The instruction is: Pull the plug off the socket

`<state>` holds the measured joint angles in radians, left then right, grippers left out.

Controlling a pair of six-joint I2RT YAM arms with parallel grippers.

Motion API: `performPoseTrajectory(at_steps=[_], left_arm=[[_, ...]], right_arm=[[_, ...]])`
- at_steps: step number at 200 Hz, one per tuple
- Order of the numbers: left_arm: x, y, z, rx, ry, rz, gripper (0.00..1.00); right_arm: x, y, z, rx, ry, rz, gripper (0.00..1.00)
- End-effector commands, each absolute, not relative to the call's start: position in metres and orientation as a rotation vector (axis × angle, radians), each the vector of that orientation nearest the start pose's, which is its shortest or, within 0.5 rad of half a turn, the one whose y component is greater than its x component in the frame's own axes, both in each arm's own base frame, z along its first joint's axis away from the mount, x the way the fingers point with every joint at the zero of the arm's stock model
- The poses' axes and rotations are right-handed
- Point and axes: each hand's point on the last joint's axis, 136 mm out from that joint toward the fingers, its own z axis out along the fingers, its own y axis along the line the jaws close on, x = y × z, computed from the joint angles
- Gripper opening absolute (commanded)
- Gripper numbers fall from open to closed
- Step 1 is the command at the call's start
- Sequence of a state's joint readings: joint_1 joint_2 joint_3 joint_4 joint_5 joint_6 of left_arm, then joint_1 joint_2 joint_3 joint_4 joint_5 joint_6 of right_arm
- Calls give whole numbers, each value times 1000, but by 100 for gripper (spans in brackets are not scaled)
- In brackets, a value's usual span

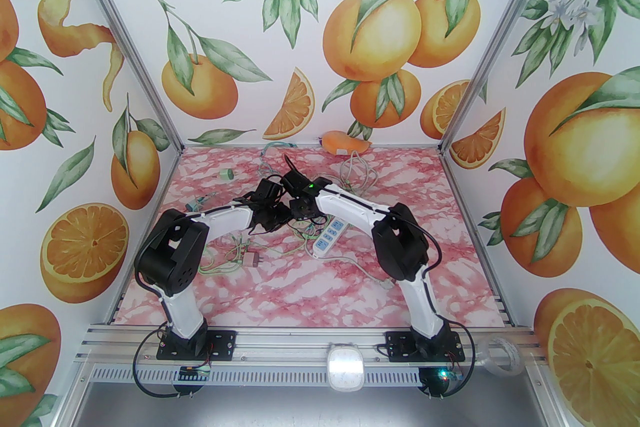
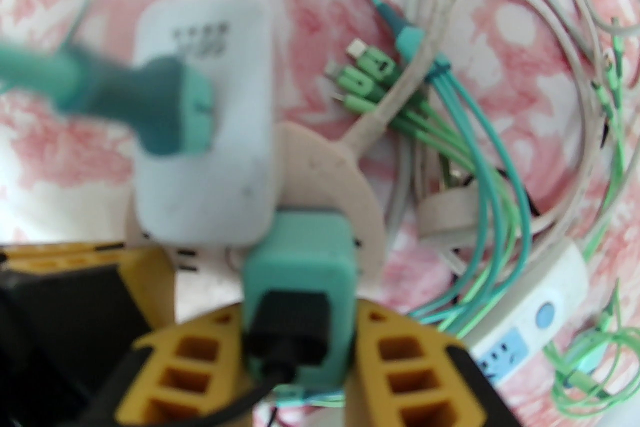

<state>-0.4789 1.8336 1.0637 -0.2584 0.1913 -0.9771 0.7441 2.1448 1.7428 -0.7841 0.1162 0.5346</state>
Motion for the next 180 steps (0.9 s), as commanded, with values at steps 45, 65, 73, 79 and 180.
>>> performPoseTrajectory(at_steps=[45,65,73,79,180], left_arm=[[298,-230,-30,-606,3017,-588,24],[298,-231,-30,-604,3016,-594,24],[299,-231,-30,-601,3016,-595,24],[298,-231,-30,-602,3017,-595,24],[295,-231,-33,-605,3032,-592,24]], right_arm=[[384,370,103,-186,2687,654,30],[380,371,100,-254,2696,552,30],[378,373,99,-288,2696,503,30],[376,373,98,-315,2697,454,30],[357,397,92,-512,2695,270,29]])
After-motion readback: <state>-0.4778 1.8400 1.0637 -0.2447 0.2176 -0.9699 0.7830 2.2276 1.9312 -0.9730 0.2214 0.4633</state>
